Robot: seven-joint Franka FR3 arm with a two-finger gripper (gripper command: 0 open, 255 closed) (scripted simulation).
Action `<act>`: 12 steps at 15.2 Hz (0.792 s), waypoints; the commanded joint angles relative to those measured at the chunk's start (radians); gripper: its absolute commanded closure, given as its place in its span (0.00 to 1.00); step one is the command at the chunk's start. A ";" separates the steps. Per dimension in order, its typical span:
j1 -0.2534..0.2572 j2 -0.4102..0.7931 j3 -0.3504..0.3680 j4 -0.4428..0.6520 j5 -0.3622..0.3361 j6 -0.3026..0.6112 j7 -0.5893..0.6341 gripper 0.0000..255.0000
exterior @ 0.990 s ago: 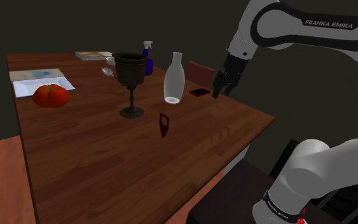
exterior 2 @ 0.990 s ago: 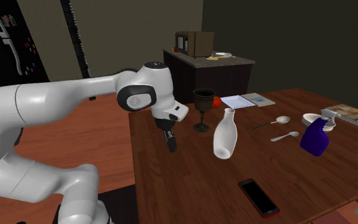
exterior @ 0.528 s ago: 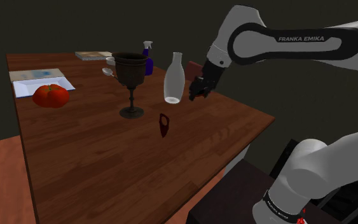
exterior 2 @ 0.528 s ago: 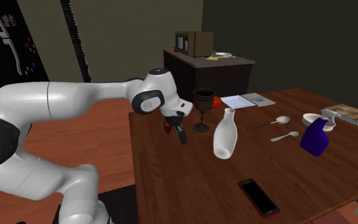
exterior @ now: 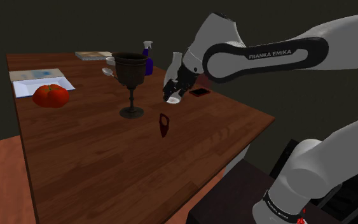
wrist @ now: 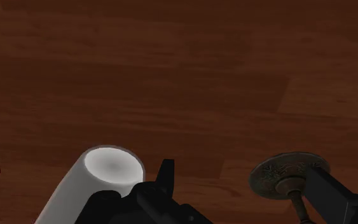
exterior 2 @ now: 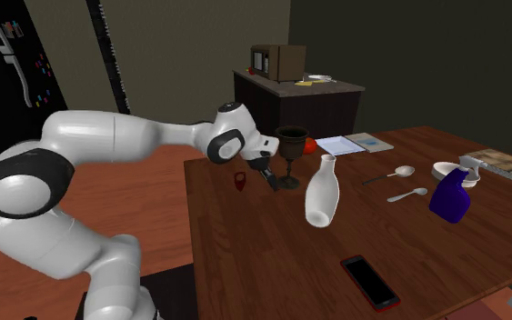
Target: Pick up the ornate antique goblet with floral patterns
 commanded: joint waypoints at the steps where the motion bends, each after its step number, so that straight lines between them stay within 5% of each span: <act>1: -0.013 0.057 0.039 0.025 -0.036 0.077 0.037 0.00; 7: -0.083 0.237 0.173 0.141 -0.241 0.246 0.216 0.00; 12: -0.133 0.409 0.273 0.289 -0.548 0.311 0.452 0.00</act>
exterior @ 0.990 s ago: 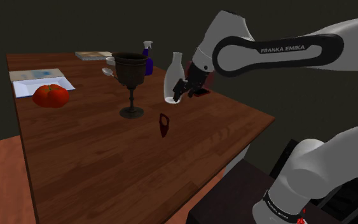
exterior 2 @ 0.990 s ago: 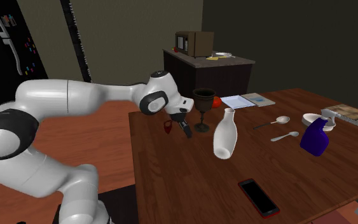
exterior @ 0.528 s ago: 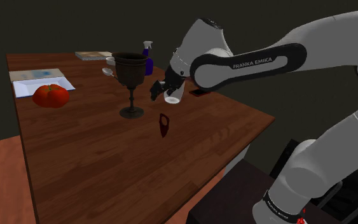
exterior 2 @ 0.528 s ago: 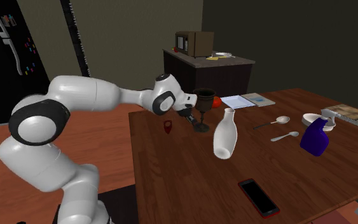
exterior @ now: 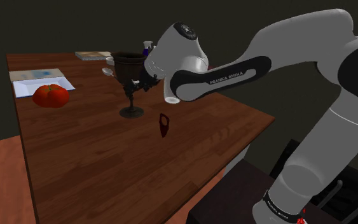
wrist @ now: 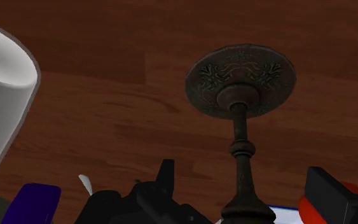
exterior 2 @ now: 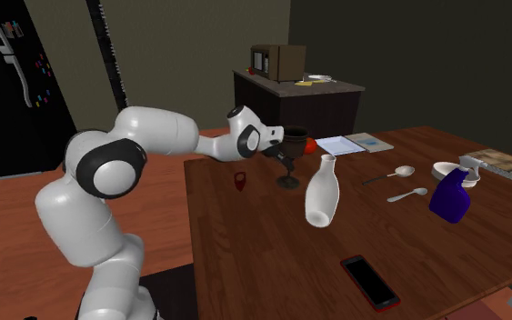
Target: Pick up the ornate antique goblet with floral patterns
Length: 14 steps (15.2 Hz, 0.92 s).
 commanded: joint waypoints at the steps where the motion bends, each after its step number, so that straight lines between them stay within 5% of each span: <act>1: -0.008 0.054 0.018 0.041 -0.098 0.015 0.073 0.00; 10: -0.009 0.090 0.013 -0.004 -0.203 0.077 0.168 0.00; 11: -0.009 0.089 0.013 -0.003 -0.202 0.076 0.167 1.00; 14: -0.009 0.089 0.013 -0.003 -0.200 0.077 0.165 1.00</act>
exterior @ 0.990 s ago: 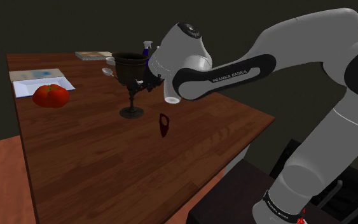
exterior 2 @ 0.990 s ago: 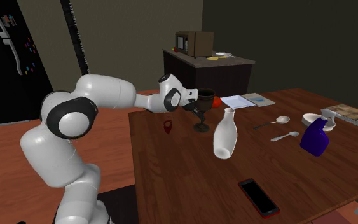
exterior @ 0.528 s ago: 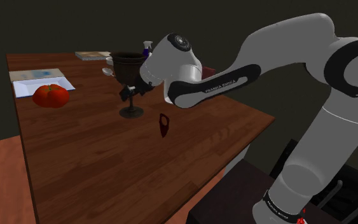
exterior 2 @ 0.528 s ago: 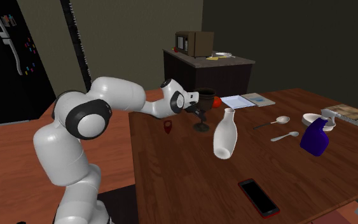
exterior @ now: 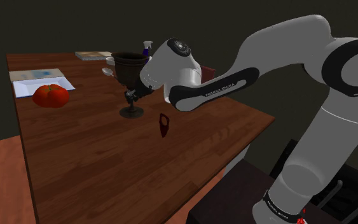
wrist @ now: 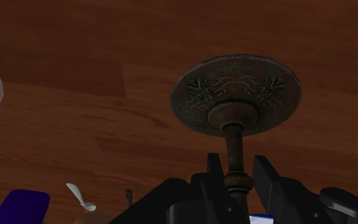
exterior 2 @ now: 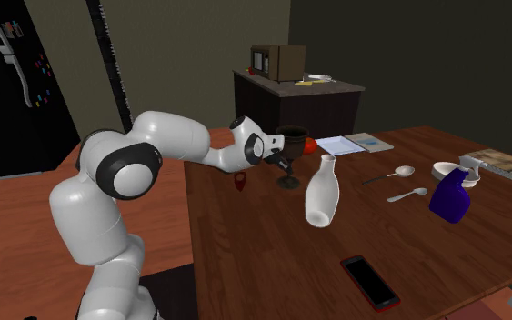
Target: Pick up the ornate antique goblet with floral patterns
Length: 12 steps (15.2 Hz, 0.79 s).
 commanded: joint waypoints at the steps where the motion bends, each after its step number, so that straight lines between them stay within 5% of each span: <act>1: 0.000 0.000 0.000 0.000 0.000 0.000 0.000 1.00; 6: 0.000 0.001 0.000 -0.001 -0.003 0.001 0.003 1.00; 12: 0.003 -0.032 0.004 0.039 0.094 -0.056 -0.085 1.00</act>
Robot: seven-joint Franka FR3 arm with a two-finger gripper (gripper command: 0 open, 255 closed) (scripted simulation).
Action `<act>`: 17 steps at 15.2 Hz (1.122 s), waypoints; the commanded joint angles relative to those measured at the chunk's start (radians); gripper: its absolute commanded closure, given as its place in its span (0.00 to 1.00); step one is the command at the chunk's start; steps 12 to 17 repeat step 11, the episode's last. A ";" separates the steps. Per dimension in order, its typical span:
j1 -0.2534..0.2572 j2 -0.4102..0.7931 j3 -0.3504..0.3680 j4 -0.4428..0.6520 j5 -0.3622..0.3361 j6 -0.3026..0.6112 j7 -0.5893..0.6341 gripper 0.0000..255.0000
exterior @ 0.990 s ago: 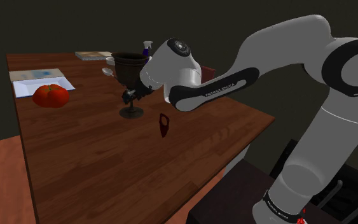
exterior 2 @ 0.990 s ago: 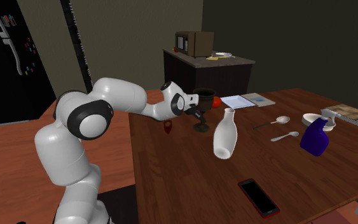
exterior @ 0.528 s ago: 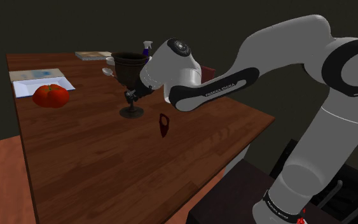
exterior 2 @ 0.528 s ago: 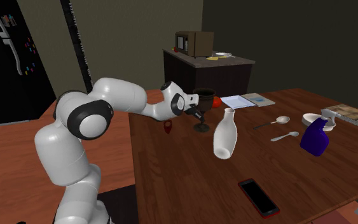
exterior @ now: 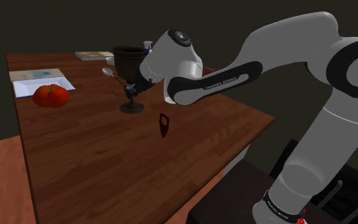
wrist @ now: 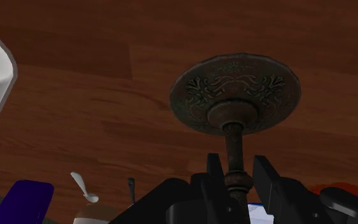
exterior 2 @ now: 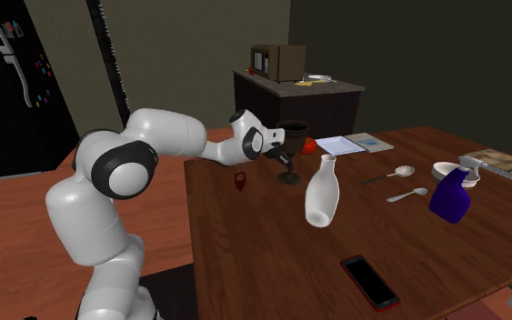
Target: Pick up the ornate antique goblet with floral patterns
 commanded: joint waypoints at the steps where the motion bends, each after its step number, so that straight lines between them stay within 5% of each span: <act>1: 0.002 -0.013 0.001 0.014 0.031 -0.020 -0.027 1.00; 9: 0.009 -0.042 -0.001 0.086 0.120 -0.106 -0.112 1.00; 17: 0.009 -0.042 -0.001 0.088 0.121 -0.108 -0.114 1.00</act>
